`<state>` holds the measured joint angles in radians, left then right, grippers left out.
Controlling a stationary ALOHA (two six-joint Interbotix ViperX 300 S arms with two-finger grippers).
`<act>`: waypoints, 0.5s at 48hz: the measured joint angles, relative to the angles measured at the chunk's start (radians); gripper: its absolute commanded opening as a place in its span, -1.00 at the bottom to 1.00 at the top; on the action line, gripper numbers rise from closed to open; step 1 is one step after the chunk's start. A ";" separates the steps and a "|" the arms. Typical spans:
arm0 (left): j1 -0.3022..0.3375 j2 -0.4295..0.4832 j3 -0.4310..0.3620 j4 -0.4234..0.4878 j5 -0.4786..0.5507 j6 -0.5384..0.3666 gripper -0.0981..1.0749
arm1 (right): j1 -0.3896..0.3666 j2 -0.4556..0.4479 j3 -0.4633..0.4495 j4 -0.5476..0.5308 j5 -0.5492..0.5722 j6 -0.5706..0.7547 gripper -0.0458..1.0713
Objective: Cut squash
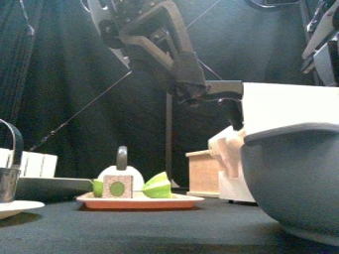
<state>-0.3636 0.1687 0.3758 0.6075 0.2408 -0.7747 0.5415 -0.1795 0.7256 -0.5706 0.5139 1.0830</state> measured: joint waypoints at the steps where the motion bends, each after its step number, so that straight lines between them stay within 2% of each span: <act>1: 0.000 0.000 0.000 0.000 -0.002 0.002 -0.13 | -0.002 0.000 0.000 0.000 -0.002 0.000 -0.31; 24: 0.003 0.005 0.008 0.002 0.000 0.002 -0.13 | -0.006 0.005 0.009 0.005 -0.021 0.000 -0.31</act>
<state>-0.3605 0.1733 0.3835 0.6090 0.2408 -0.7731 0.5354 -0.1749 0.7348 -0.5660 0.4924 1.0830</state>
